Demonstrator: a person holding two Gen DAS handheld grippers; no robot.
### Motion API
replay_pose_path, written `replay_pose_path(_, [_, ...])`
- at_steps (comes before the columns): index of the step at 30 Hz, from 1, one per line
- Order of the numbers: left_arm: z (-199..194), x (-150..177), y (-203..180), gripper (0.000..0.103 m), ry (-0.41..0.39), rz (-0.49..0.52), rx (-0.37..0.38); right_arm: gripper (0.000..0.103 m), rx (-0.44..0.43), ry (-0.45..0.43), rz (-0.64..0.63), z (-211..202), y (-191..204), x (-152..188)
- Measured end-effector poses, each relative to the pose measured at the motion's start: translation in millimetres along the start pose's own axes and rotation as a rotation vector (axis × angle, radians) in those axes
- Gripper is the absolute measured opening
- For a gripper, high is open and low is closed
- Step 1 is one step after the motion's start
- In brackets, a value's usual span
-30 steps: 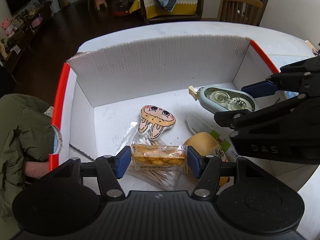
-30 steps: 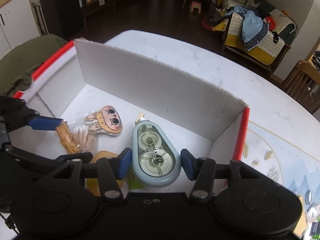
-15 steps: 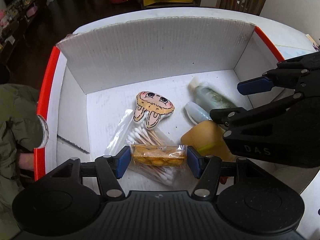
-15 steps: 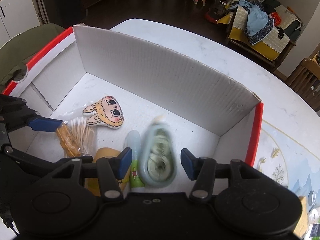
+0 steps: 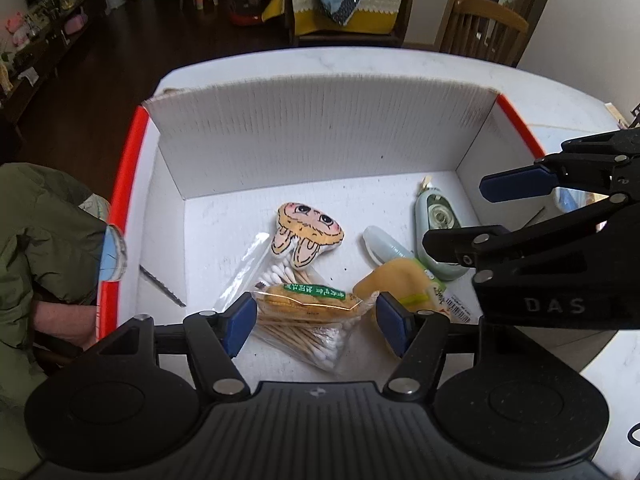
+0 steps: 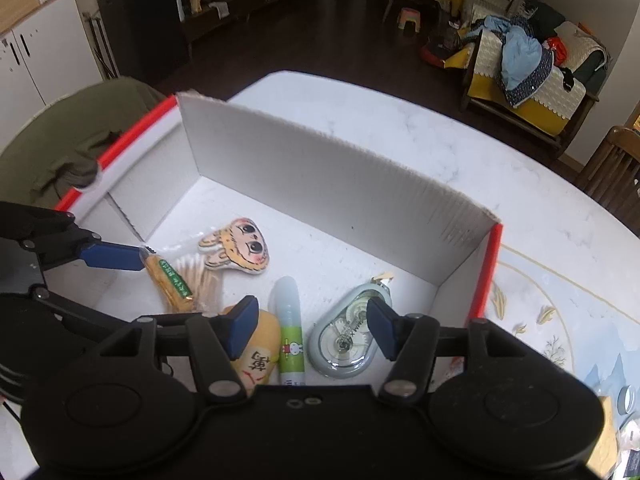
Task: Organize objects
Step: 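Lower both items into the box and open both tools to release them, then withdraw both tools from the box back toward the table items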
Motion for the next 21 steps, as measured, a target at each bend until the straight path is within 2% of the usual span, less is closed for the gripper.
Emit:
replay_pose_path(8, [-27,4,-3,0.065,-0.059,-0.022,0.015,0.069,-0.023,-0.063,-0.018,-34,-5,7])
replay_pose_path(13, [-40,8,-10,0.071,-0.088,-0.014,0.019,0.073,-0.042,-0.11,-0.028,-54,-4,11])
replay_pose_path(15, [-42,10,-13,0.078,-0.089,-0.001,0.016,0.074,-0.047,-0.121,-0.032,-60,-3,13])
replay_pose_path(21, [-50,14,-19,0.078,-0.104,-0.016,0.006,0.078,-0.078,-0.166,-0.032,-84,-7,24])
Point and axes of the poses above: each gripper's, at about its wrist camera, not at the fingertips, and z roughly the way its jaws point, y to its left, x to its underside, the point moved 7 cm from there along z, roughly the way its jaws point, and after that the axes turned 9 degrees about -z, right-handed, at the moved point
